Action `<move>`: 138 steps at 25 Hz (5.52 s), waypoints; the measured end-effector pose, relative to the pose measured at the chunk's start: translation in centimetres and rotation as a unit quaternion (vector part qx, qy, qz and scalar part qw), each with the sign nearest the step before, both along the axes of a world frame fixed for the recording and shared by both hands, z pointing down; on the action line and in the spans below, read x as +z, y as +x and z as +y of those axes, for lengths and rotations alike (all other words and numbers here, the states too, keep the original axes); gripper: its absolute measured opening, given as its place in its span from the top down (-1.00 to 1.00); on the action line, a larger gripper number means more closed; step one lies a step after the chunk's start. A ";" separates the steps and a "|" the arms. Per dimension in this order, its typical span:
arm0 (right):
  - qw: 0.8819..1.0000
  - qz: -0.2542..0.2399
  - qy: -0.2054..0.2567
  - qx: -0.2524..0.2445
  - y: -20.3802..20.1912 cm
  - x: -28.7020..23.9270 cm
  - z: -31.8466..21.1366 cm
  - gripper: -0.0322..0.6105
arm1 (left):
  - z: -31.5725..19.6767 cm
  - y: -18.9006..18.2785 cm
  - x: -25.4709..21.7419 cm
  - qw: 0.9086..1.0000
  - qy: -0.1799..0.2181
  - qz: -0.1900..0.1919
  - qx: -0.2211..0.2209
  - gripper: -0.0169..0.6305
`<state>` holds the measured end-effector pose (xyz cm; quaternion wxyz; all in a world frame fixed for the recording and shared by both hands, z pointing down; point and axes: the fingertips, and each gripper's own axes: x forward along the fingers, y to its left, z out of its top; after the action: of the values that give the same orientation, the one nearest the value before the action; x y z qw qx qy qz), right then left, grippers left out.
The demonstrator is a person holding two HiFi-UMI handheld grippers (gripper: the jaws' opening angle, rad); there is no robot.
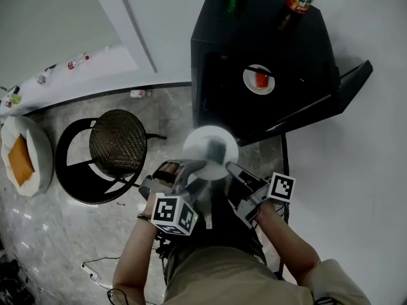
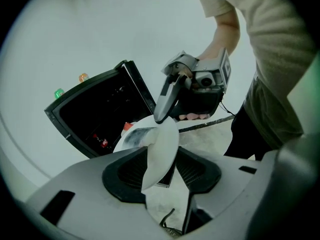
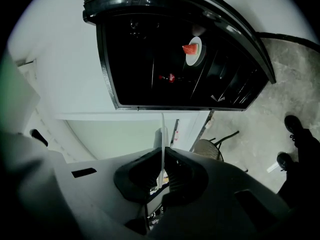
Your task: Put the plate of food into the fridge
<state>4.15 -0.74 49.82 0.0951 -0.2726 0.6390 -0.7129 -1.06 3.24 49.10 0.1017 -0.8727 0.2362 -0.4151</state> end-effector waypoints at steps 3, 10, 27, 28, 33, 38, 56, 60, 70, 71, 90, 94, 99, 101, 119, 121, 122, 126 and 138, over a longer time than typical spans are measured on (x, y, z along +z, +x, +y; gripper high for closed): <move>1.000 0.000 -0.003 0.003 -0.2 0.5 -0.5 0.80 | -0.5 -0.2 0.6 1.000 -0.003 0.003 -0.003 0.45; 1.000 -0.010 -0.007 0.014 -0.5 1.8 -1.5 0.81 | -1.5 -0.9 1.5 1.000 -0.003 0.007 -0.017 0.45; 0.999 -0.009 -0.014 0.043 1.0 5.7 -3.6 0.81 | -1.8 -1.0 3.8 0.998 -0.016 0.029 -0.046 0.45; 0.999 -0.008 -0.013 0.044 1.1 6.1 -3.8 0.81 | -1.9 -0.9 4.1 0.998 -0.017 0.030 -0.048 0.45; 0.998 -0.002 -0.012 0.058 2.0 8.2 -5.1 0.81 | -2.6 -0.5 5.8 0.997 -0.023 0.036 -0.058 0.45; 0.998 -0.001 -0.002 0.066 2.4 10.4 -6.6 0.81 | -3.5 -0.1 7.8 0.996 -0.034 0.043 -0.065 0.45; 0.998 0.024 0.006 0.060 2.7 17.9 -11.3 0.81 | -7.3 1.5 15.9 0.993 -0.066 0.051 -0.083 0.45; 0.998 0.029 0.005 0.057 2.8 19.2 -11.9 0.81 | -8.2 1.7 17.6 0.992 -0.071 0.052 -0.088 0.45; 0.998 0.041 0.001 0.054 3.7 23.5 -12.6 0.81 | -9.4 2.9 21.9 0.993 -0.072 0.043 -0.081 0.45; 0.998 0.041 0.002 0.054 3.7 23.9 -12.7 0.81 | -9.6 3.0 22.4 0.994 -0.071 0.040 -0.078 0.45; 0.996 0.067 0.004 0.063 4.9 28.8 -15.0 0.81 | -12.0 4.9 28.6 0.996 -0.064 -0.001 -0.062 0.45; 0.994 0.074 -0.004 0.076 5.2 30.3 -15.2 0.81 | -12.6 5.0 30.2 0.996 -0.063 -0.014 -0.062 0.47; 0.993 0.073 -0.005 0.088 5.6 31.7 -16.1 0.81 | -13.2 5.3 31.8 0.996 -0.055 -0.032 -0.055 0.48; 0.993 0.067 -0.006 0.094 5.7 32.1 -16.5 0.81 | -13.3 5.6 32.2 0.997 -0.055 -0.035 -0.050 0.52; 0.991 0.068 -0.015 0.118 6.5 34.5 -19.2 0.81 | -16.0 7.7 35.5 0.996 -0.066 -0.050 -0.027 0.58; 0.991 0.067 -0.016 0.118 6.4 34.8 -19.4 0.81 | -16.2 7.9 35.9 0.996 -0.066 -0.052 -0.024 0.58; 0.991 0.068 -0.017 0.118 6.3 34.9 -19.4 0.81 | -16.3 8.0 36.0 0.996 -0.067 -0.052 -0.024 0.58; 0.991 0.062 -0.020 0.120 6.0 35.3 -19.6 0.81 | -16.5 8.1 36.8 0.996 -0.069 -0.056 -0.025 0.59; 0.992 0.071 -0.018 0.102 5.5 36.1 -21.0 0.81 | -17.9 8.3 38.3 0.995 -0.069 -0.062 -0.029 0.68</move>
<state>9.70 -21.75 85.95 0.1168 -0.3885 0.6001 -0.6894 7.22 -14.71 87.38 0.0441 -0.8430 0.2253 -0.4865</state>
